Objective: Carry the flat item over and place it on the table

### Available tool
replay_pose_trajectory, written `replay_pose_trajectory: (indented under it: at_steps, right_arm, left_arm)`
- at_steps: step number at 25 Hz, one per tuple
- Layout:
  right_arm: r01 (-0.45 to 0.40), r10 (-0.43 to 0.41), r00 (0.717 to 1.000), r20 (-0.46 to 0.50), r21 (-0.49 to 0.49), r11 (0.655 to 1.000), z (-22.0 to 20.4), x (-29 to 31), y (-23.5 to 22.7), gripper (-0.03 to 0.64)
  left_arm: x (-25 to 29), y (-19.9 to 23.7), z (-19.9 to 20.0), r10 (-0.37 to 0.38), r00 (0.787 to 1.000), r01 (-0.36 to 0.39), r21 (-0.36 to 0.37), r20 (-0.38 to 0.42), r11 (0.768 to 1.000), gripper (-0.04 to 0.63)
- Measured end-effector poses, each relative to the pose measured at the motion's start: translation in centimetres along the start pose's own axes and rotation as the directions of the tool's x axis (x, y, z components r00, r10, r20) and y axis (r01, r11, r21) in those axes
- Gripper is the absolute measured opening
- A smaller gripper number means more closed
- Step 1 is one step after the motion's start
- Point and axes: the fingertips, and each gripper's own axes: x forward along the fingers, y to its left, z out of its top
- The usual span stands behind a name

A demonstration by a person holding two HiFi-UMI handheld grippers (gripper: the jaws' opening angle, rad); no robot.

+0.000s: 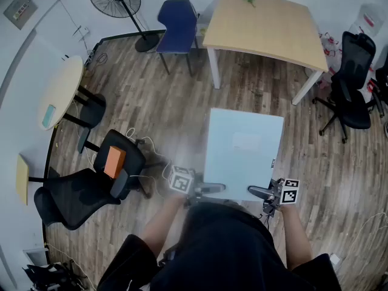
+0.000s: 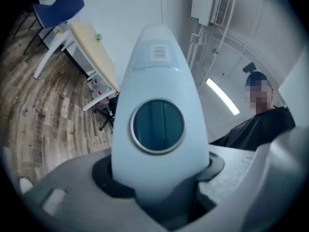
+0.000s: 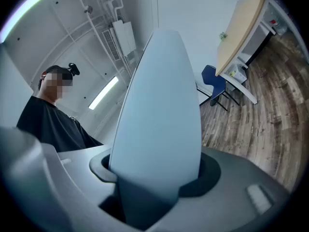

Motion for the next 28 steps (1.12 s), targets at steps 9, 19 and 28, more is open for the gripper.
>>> replay_pose_trajectory:
  at_steps: [9, 19, 28]
  right_arm:
    - [0.000, -0.001, 0.999, -0.034, -0.031, 1.000, 0.1, -2.3, 1.4, 0.313]
    - [0.002, -0.002, 0.999, -0.048, 0.013, 1.000, 1.4, -2.4, -0.1, 0.314]
    - [0.053, -0.052, 0.999, -0.016, 0.065, 0.996, 6.0, -1.1, -4.8, 0.314]
  left_arm:
    - [2.0, -0.7, -1.2, -0.012, 1.000, 0.011, 0.027, 0.024, 1.000, 0.318]
    - [2.6, 0.3, 0.0, -0.009, 0.999, 0.010, -0.018, 0.044, 1.000, 0.318]
    - [2.7, 5.1, 5.5, -0.037, 0.999, 0.038, -0.067, 0.018, 0.997, 0.316]
